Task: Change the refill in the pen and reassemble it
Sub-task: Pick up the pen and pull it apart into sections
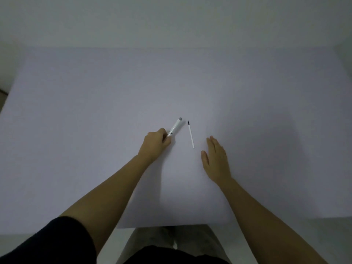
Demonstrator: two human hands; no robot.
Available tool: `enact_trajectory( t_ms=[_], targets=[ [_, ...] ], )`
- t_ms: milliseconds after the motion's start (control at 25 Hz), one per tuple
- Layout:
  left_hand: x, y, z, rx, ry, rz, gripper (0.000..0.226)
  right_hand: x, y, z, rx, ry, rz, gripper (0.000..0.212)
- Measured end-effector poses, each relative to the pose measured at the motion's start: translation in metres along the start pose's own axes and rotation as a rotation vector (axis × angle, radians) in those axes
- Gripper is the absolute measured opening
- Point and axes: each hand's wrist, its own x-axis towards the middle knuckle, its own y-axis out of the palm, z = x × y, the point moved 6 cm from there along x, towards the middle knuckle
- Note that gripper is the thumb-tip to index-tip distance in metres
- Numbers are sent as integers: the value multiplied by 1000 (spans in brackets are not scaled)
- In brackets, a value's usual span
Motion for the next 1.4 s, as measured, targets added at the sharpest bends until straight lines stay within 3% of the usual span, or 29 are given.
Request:
enact_trajectory(
  t_ms=[80, 360, 560, 1080, 1400],
  targets=[
    [-7, -14, 7, 63, 99, 18, 18, 10, -17, 17, 109, -83, -39, 42],
    [-36, -32, -6, 131, 419, 53, 14, 28, -22, 80, 315, -191, 338, 39],
    [-44, -39, -14, 151, 498, 22, 20, 29, -32, 91, 420, -188, 320, 14],
    [-54, -34, -22, 75, 432, 77, 24, 28, -42, 79, 552, -170, 291, 18],
    [-55, -44, 11, 104, 334, 80, 32, 39, -63, 29, 369, -88, 221, 17]
  ],
)
